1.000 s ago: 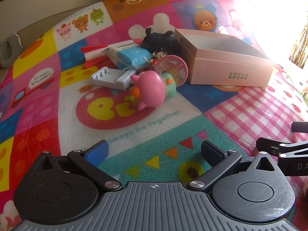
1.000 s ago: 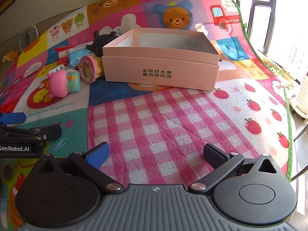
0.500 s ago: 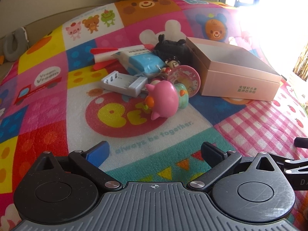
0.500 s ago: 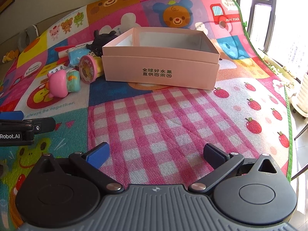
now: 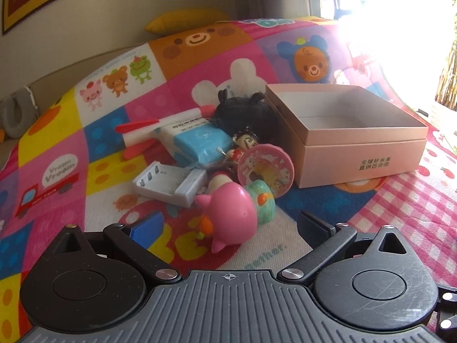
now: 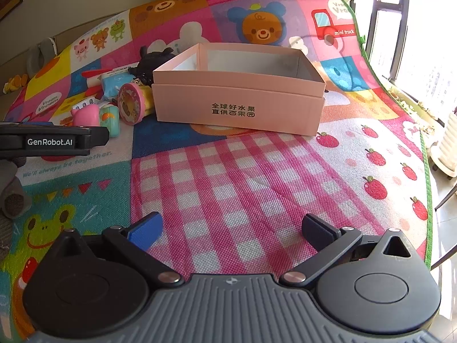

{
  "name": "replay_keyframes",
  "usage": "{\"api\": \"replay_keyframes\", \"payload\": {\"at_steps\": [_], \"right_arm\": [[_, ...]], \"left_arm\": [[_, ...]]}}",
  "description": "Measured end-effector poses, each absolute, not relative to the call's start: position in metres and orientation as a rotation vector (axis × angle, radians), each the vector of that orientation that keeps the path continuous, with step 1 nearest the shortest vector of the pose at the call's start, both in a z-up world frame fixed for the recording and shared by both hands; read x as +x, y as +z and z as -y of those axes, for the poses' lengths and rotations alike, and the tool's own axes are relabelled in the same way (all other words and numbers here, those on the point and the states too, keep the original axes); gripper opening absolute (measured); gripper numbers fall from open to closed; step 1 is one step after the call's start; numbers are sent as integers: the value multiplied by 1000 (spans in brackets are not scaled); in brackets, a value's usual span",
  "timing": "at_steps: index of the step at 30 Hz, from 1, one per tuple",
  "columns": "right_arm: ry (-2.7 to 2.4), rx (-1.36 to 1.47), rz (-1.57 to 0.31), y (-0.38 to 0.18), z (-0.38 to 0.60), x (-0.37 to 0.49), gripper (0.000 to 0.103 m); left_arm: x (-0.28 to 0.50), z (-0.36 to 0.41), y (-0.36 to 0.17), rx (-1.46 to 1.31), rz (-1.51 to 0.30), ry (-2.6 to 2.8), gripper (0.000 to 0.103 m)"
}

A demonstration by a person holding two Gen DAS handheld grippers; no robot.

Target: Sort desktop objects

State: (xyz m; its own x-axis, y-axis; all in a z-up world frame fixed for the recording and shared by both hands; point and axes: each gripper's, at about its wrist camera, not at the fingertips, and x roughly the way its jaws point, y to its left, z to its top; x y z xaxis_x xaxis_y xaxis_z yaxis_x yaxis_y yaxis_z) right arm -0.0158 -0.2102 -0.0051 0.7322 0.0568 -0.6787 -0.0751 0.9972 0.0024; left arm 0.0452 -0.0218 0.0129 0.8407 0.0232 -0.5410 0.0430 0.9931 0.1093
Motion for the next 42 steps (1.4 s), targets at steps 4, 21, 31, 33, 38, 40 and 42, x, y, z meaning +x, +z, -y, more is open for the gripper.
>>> {"api": "replay_keyframes", "payload": {"at_steps": [4, 21, 31, 33, 38, 40, 42], "right_arm": [[72, -25, -743, -5, 210, -16, 103], [262, -499, -356, 24, 80, 33, 61], [209, -706, -377, -15, 30, 74, 48], [194, -710, -374, -13, 31, 75, 39], [239, -622, -402, 11, 47, 58, 15], [267, -577, -426, 19, 58, 47, 15], [308, -528, -461, 24, 68, 39, 11]], "left_arm": [[53, 20, 11, 172, -574, 10, 70], [16, -85, 10, -44, -571, 162, 95], [8, -102, 9, -176, -531, 134, 100], [7, -106, 8, -203, -530, 138, 100], [7, -109, 8, -228, -530, 153, 100], [7, -106, 9, -210, -527, 154, 100], [5, -101, 10, -185, -517, 144, 100]]}}
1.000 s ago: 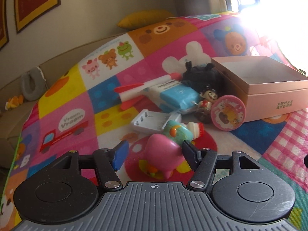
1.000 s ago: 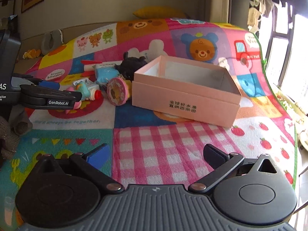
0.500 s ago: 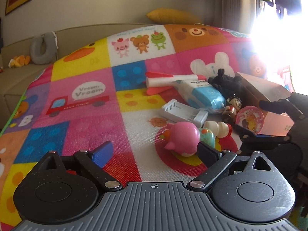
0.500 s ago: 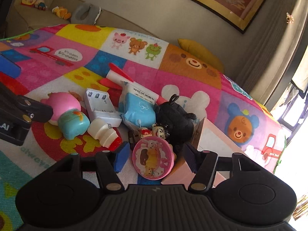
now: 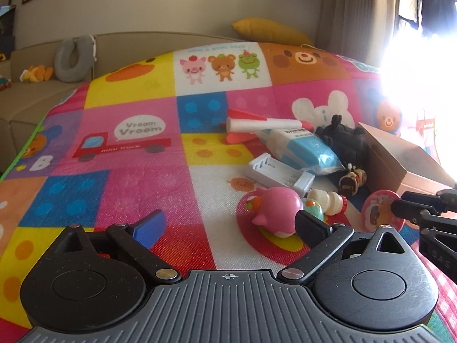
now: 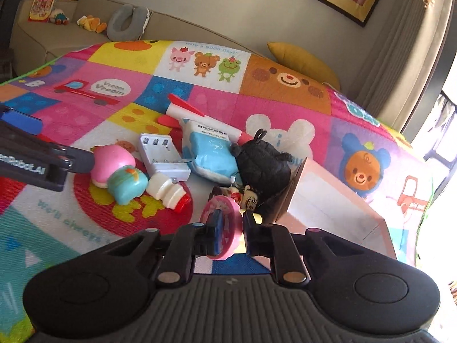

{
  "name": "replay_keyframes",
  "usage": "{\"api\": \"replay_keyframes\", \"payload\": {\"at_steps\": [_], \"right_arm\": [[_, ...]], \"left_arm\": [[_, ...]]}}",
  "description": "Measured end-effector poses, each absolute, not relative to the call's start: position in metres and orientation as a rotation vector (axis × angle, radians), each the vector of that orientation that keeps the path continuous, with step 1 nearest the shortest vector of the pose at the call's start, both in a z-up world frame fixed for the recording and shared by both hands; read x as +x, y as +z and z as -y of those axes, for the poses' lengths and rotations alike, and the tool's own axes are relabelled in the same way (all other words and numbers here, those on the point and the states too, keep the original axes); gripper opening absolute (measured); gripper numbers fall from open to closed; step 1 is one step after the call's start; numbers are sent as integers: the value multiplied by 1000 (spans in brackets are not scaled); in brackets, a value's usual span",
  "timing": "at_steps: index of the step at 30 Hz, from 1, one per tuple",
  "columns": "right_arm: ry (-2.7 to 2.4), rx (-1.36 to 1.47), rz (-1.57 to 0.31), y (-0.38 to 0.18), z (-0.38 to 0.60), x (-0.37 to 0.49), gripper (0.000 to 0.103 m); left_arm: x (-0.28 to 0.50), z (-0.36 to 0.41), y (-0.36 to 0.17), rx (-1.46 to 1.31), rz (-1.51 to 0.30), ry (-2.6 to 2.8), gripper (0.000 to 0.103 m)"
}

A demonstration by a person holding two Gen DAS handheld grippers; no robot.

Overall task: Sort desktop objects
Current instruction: 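Grasp the pink round bear-picture toy with the right gripper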

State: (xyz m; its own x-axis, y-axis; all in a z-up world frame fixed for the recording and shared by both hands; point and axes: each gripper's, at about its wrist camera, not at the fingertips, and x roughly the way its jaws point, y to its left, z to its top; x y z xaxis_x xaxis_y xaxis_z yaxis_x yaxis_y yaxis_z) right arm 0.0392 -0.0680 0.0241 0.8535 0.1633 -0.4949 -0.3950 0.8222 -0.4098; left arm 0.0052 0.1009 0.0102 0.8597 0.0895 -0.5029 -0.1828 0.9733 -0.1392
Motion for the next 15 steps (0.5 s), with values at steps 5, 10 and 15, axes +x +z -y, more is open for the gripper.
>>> {"api": "replay_keyframes", "payload": {"at_steps": [5, 10, 15], "right_arm": [[393, -402, -528, 33, 97, 22, 11], [346, -321, -521, 36, 123, 16, 32], [335, -214, -546, 29, 130, 29, 61]], "left_arm": [[1, -92, 11, -149, -501, 102, 101], [3, -86, 11, -126, -506, 85, 102], [2, -88, 11, -137, -507, 93, 102]]}}
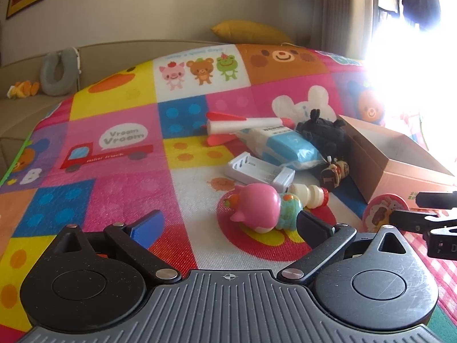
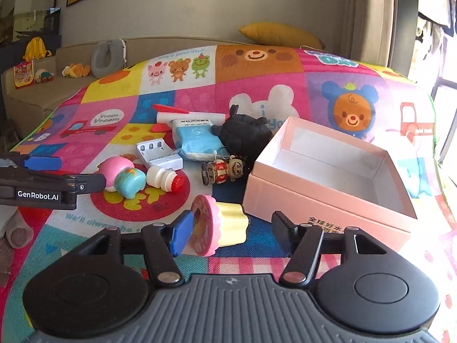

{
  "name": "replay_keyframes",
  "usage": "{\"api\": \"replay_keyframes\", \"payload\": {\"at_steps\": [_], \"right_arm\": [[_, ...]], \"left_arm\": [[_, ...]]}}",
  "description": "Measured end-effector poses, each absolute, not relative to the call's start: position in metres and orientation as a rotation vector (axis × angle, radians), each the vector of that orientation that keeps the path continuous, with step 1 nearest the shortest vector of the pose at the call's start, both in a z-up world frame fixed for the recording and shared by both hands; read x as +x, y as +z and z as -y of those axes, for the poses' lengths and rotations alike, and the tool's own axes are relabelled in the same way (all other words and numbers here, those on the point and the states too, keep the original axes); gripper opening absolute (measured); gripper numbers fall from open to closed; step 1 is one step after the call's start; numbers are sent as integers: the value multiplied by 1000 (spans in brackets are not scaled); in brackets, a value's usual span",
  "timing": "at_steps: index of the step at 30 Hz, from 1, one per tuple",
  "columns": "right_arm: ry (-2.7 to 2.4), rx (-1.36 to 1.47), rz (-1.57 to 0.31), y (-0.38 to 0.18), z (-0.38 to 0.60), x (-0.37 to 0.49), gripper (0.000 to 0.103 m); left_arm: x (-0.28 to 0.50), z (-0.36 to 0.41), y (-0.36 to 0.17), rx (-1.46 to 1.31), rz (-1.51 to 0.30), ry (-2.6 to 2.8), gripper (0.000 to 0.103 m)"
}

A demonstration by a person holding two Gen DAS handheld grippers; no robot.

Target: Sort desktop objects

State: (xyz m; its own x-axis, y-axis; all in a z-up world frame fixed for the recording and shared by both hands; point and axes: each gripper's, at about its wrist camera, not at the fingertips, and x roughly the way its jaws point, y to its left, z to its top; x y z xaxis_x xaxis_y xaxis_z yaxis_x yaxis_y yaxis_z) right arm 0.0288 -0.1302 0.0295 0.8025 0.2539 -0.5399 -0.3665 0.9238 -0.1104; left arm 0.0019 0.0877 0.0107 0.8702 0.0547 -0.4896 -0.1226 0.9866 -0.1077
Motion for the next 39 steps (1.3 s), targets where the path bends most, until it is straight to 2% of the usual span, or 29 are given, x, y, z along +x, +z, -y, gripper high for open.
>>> {"api": "replay_keyframes", "payload": {"at_steps": [2, 4, 5, 6, 7, 8, 13, 18, 21, 24, 28, 32, 39], "right_arm": [[339, -196, -563, 23, 128, 38, 57], [349, -169, -600, 19, 128, 46, 45], [356, -137, -611, 19, 131, 48, 35], [372, -96, -629, 20, 136, 50, 31], [385, -69, -638, 22, 141, 49, 20], [404, -33, -659, 24, 147, 48, 15], [394, 101, -730, 23, 184, 38, 13], [247, 174, -677, 21, 225, 24, 14], [185, 190, -621, 23, 243, 10, 20], [128, 177, -577, 21, 257, -2, 31], [146, 135, -564, 17, 258, -8, 65], [210, 38, -522, 14, 232, -8, 83], [257, 17, -600, 5, 211, 37, 83]], "left_arm": [[1, -87, 11, -137, -512, 87, 102], [0, -84, 11, -137, -525, 63, 102], [-2, -82, 12, -139, -530, 45, 102], [-4, -79, 12, -144, -535, 26, 102], [-5, -76, 13, -151, -541, 3, 102], [-7, -72, 14, -158, -546, -27, 102], [-11, -26, 19, -84, -550, -221, 103], [-4, 28, 15, 50, -549, -306, 103], [4, 50, 12, 100, -555, -310, 102], [7, 66, 11, 142, -555, -328, 102], [12, 65, 10, 171, -564, -237, 102], [19, 28, 6, 90, -613, -103, 103], [11, -4, 5, -39, -610, -77, 103]]}}
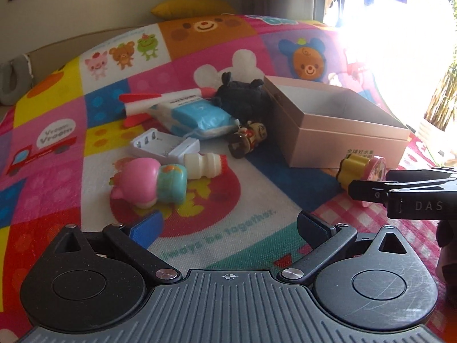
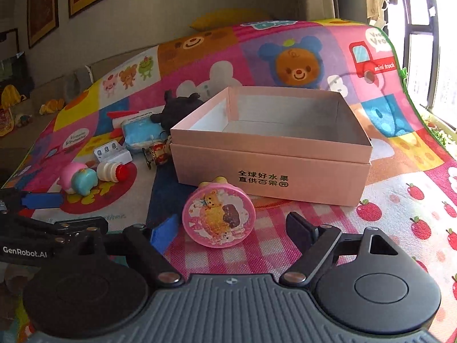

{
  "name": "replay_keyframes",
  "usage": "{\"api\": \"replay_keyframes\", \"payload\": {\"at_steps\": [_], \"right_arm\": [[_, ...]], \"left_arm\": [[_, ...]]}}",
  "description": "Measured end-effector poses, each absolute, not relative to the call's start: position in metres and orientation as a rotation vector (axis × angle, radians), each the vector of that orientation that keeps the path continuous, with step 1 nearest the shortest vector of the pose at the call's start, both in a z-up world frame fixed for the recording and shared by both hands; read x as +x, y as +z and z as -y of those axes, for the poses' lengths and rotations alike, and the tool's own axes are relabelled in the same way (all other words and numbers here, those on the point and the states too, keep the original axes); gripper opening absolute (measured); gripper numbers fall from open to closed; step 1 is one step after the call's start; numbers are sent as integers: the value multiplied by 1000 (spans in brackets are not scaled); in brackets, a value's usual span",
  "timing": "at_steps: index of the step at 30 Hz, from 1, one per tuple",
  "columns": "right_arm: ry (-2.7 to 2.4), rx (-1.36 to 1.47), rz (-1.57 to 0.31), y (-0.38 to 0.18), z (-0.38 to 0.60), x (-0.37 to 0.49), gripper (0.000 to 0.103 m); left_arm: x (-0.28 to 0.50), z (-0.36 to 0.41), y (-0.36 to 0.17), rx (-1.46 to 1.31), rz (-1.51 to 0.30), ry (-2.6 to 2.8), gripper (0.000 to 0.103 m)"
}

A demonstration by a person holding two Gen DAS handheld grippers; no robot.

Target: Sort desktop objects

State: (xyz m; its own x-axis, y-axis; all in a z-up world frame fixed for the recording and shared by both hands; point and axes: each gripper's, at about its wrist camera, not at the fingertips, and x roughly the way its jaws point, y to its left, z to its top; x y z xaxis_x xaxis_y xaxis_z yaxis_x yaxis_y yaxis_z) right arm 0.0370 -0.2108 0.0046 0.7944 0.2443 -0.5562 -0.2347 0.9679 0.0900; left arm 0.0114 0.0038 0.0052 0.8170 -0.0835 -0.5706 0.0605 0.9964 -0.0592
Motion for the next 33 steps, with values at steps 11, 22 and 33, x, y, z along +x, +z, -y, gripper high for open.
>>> {"api": "replay_keyframes", "payload": {"at_steps": [11, 22, 33], "right_arm": [[294, -64, -658, 33, 204, 4, 56], [324, -126, -706, 28, 200, -23, 70], [-38, 264, -605, 37, 297, 54, 80]], "left_arm": [[10, -9, 3, -98, -597, -110, 103], [11, -11, 2, -117, -611, -102, 103], [13, -14, 0, -128, -631, -101, 103]]}}
